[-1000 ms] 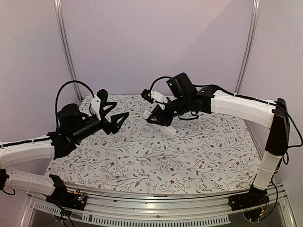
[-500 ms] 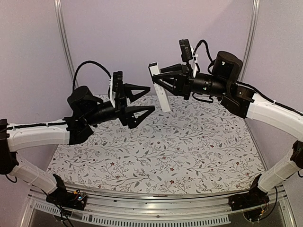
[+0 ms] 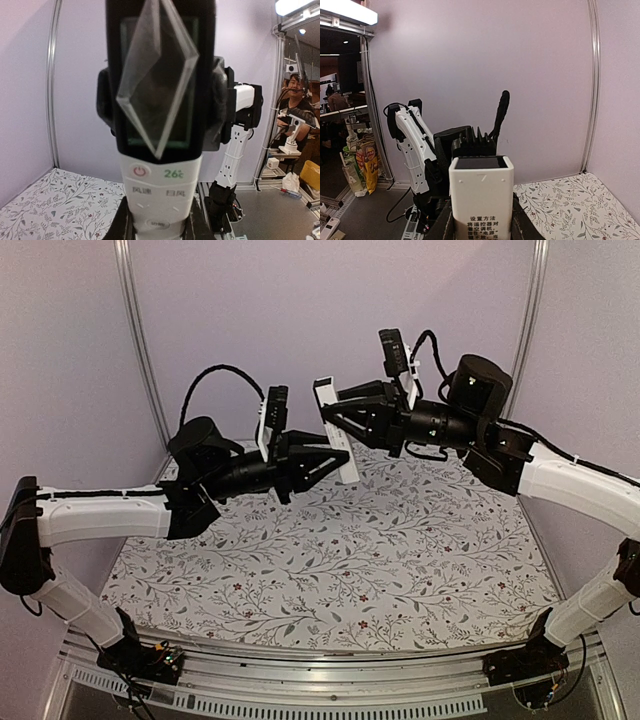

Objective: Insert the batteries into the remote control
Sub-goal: Pass from the right arm to the left, then place the remote control at the center of the board.

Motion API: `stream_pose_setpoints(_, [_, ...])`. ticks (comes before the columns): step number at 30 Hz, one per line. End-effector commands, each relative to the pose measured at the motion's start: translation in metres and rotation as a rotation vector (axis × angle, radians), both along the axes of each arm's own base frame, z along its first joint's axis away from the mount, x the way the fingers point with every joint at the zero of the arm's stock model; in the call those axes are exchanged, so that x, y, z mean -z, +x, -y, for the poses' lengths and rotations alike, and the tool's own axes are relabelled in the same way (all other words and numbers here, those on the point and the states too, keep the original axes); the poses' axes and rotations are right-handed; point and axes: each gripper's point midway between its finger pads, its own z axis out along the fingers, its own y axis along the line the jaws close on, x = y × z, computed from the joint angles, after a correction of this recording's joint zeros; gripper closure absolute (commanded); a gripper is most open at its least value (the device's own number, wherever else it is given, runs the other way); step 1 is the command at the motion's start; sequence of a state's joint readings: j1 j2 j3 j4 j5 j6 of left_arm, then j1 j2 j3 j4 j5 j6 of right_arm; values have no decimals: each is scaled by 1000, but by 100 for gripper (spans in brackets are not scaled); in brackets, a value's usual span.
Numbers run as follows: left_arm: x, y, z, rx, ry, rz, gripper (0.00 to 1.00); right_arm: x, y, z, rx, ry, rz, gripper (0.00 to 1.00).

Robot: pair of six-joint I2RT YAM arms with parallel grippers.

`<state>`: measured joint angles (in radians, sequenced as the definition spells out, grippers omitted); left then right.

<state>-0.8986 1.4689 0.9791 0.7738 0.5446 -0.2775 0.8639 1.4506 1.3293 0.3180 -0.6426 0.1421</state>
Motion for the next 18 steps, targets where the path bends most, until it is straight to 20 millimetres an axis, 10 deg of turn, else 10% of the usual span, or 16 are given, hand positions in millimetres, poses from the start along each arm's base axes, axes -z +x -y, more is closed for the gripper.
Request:
stream_pose_setpoints(1, [-13,0,-1,-18,-34,10,98,-3,-3,2,5,17,6,98])
stream_pose_setpoints(5, [2,19,-7,-135,27,-61,100,4,14,9,116,-9,-30,40])
stream_pose_setpoints(8, [49,57,-22,-355,208,-207,100,13,49,29,335,-40,-74,3])
stream_pose_setpoints(18, [227,117,-131,-870,775,-645,100,81,136,136,1035,-290,-253,1])
